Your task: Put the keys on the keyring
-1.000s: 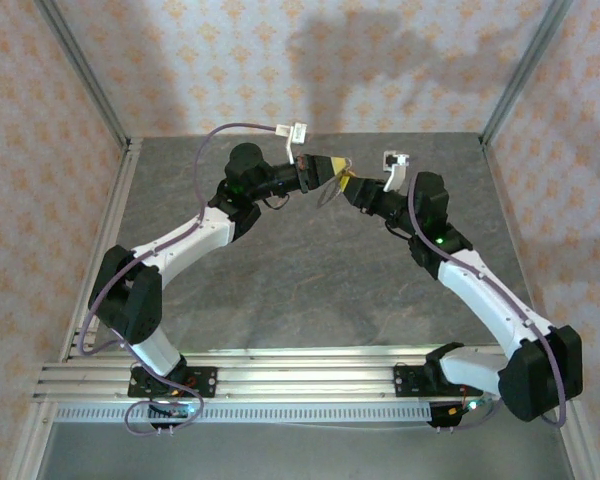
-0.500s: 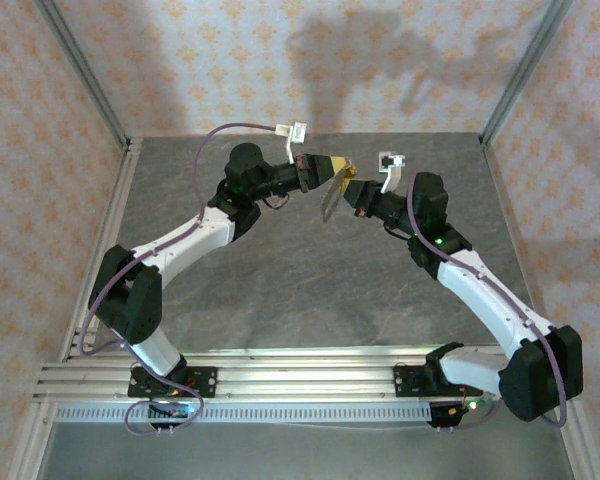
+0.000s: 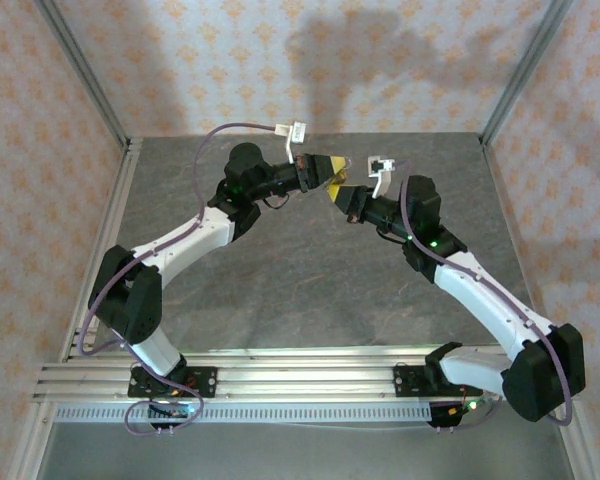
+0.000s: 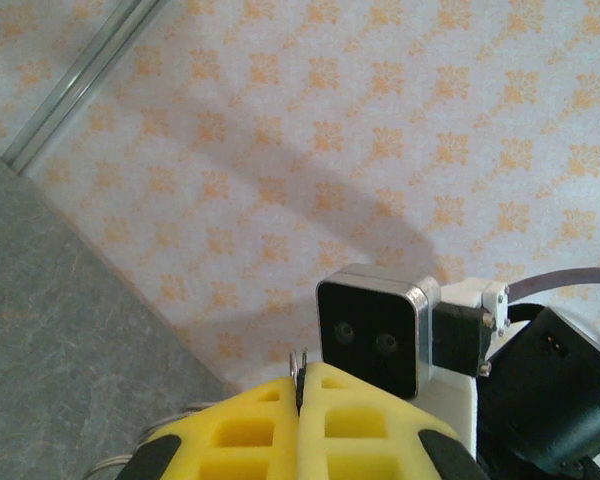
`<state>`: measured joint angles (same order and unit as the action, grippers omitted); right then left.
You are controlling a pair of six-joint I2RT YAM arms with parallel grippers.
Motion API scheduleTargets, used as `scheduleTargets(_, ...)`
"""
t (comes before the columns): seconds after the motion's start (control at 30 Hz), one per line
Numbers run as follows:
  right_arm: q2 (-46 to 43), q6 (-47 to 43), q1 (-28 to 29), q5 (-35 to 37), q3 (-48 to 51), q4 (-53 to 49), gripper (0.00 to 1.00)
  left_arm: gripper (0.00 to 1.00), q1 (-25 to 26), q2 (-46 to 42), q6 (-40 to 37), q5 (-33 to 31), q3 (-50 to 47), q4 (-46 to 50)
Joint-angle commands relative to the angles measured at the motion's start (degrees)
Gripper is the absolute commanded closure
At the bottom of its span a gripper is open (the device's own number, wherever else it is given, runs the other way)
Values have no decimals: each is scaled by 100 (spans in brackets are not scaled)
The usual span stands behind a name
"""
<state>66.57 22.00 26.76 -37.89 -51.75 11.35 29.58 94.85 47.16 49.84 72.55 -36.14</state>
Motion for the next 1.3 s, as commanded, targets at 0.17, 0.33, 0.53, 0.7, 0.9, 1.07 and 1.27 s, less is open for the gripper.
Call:
scheduleTargets(0.17,95,-94,171,-166,-116,72,100,100,39,-250,82,-172,-50,-520)
scheduleTargets(0.33,93,37,171,-236,-108,193,100,100,42,-270,139,-288,-113,-612)
scheduleTargets(0.53,333,134,337,-229,-229,234,100,100,106,-248,189,-418,-170,-728)
scheduleTargets(0.7,515,19,487,-274,-359,49,100,100,130,-234,249,-498,-197,-782)
scheduleTargets(0.9,320,-107,479,67,-258,-179,100,100,139,-276,243,-598,-257,-772)
scheduleTargets(1.07,148,-66,444,318,-200,-346,90,100,135,-325,257,-689,-344,-763)
scheduleTargets(1.27,-566,-65,306,416,-29,-736,64,100,144,-462,264,-1029,-529,-768)
